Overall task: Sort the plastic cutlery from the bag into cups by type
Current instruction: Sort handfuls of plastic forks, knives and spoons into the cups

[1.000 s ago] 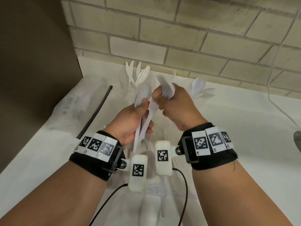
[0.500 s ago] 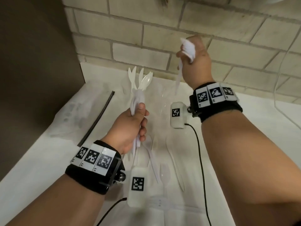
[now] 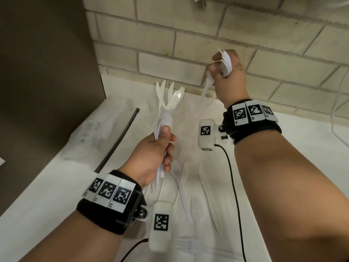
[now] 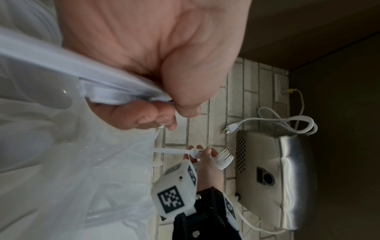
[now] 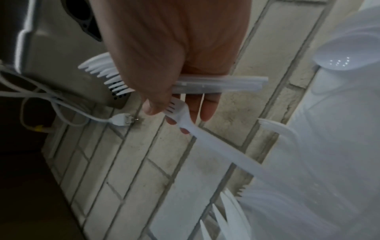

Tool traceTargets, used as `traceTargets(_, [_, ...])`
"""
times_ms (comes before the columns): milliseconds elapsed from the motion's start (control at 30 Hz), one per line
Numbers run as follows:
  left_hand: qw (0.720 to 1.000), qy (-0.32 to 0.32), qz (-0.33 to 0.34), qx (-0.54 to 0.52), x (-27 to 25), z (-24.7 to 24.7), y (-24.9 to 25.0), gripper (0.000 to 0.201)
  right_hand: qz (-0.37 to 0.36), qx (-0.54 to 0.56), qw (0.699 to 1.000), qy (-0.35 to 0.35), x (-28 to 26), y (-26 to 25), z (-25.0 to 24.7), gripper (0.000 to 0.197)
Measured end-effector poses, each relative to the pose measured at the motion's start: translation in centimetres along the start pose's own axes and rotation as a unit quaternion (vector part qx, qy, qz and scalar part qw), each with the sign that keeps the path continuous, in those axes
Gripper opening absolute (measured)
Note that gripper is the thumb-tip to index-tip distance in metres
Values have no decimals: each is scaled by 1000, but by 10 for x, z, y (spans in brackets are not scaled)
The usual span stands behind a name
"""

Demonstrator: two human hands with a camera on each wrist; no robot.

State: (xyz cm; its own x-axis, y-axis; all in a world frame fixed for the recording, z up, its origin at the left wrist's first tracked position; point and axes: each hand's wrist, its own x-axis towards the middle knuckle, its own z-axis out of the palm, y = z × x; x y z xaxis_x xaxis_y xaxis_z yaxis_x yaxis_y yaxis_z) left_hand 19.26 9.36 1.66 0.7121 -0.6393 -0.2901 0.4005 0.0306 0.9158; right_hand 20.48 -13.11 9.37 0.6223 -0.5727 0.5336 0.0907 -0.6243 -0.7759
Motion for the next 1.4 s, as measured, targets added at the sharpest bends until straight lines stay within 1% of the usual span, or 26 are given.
traceTargets(100, [1000,-4,-3,-4,0,3,-1,38,24,53,998,15,-4,2,3,16])
traceTargets(233, [1000,-3,-5,-8,-1,2,0,38,65,63,996,9,-14,14,8,18])
traceTargets(333, [1000,-2,-5,-10,0,-1,-1,38,80,85,993,32,-14,13,8,18])
traceTargets(467, [1000,-2,-8,-13,2,0,-3,38,99,154,982,43,-13,7,7,18])
traceTargets(500, [1000,-2,-10,-14,2,0,-3,38,116,166,979,38,-14,9,8,20])
traceTargets(600, [1000,-8,-12,-16,2,2,-5,38,197,169,965,22,-22,24,12,43])
traceTargets(667, [1000,-9,-10,-14,2,3,-5,38,227,172,958,22,-26,31,11,53])
traceTargets(767, [1000,-10,-9,-14,2,4,-5,38,233,179,956,23,-25,32,7,59])
traceTargets(833, [1000,-16,-10,-12,1,5,-5,38,221,167,960,27,-23,30,4,58])
traceTargets(900, [1000,-29,-8,-9,0,7,-5,38,197,146,969,32,-21,23,2,52])
traceTargets(1000, [998,-66,-3,-7,-3,9,-4,41,146,116,981,50,-28,5,-5,34])
traceTargets(1067, [995,-97,-7,-17,-6,9,-3,45,130,134,982,23,-43,-13,-10,20])
traceTargets(1100, [993,-114,-10,-23,-7,9,-2,46,132,141,981,-14,-54,-22,-12,15])
traceTargets(1133, [991,-131,-14,-28,-9,9,-1,47,143,141,977,-65,-67,-29,-13,15])
traceTargets(1200, [987,-158,-20,-32,-13,9,-1,52,176,126,961,-173,-91,-40,-16,24])
traceTargets(1267, [983,-179,-27,-32,-15,10,-2,60,180,118,944,-250,-110,-43,-18,30])
traceTargets(1333, [980,-196,-32,-31,-16,14,-3,68,167,115,939,-278,-122,-43,-19,27])
traceTargets(1400, [978,-202,-37,-27,-18,18,-5,72,148,56,952,-261,-129,-43,-21,20])
